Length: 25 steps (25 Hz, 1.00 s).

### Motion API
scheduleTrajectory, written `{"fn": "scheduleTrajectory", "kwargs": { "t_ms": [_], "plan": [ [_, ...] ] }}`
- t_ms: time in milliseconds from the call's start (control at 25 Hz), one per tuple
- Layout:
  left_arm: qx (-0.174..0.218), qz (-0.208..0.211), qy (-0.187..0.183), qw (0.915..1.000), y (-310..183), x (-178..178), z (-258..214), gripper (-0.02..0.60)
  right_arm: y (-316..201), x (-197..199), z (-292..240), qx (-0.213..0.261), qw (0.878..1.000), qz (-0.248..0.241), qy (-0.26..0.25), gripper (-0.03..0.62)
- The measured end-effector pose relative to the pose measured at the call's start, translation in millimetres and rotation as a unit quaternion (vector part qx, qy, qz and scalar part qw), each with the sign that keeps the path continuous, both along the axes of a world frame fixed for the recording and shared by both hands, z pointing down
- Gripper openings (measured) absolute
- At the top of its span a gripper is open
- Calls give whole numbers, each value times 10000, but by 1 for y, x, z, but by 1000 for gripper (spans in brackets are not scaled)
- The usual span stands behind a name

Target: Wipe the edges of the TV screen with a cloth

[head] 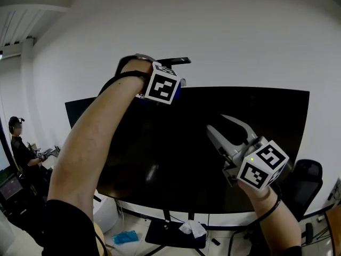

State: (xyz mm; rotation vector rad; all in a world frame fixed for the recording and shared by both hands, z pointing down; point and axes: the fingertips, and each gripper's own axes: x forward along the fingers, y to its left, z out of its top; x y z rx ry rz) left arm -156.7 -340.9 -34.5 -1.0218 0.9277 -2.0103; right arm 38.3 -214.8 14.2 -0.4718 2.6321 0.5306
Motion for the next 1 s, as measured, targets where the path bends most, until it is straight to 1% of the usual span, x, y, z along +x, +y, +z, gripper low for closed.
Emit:
{"fn": "scheduleTrajectory", "kwargs": {
  "t_ms": [80, 160, 280, 360, 400, 480, 600, 680, 800, 920, 1000],
  "plan": [
    [-16, 15, -4, 10000, -5, 21, 1, 115, -5, 21, 2, -24, 10000, 42, -4, 167],
    [-28, -107, 20, 9999, -7, 30, 1, 117, -9, 33, 3, -59, 9999, 87, 14, 167],
    [-42, 86, 5, 10000, -9, 44, -7, 117, -7, 40, 0, -76, 9998, 155, 49, 167],
    [-48, 68, 41, 10000, -5, 46, -10, 117, -5, 44, -2, -60, 9997, 225, 85, 167],
    [-54, 74, 60, 9999, -6, 53, -9, 117, -7, 50, -1, -68, 9996, 251, 84, 167],
    [-70, 169, 56, 9998, -13, 82, -7, 117, -14, 75, 1, -98, 9996, 277, 40, 167],
    [-106, 104, -17, 9999, -24, 122, -2, 117, -25, 114, 7, -120, 9994, 326, 12, 167],
    [-127, 144, -64, 9998, -28, 140, -3, 117, -26, 129, 9, -128, 9992, 373, 36, 167],
    [-158, 70, -97, 9998, -28, 157, -5, 117, -26, 149, 10, -130, 9990, 431, 42, 167],
    [-193, 338, -66, 9992, -34, 191, -5, 117, -28, 170, 10, -126, 9986, 505, 7, 167],
    [-227, 364, -87, 9990, -37, 209, -3, 117, -29, 184, 11, -148, 9983, 561, -27, 167]
  ]
}}
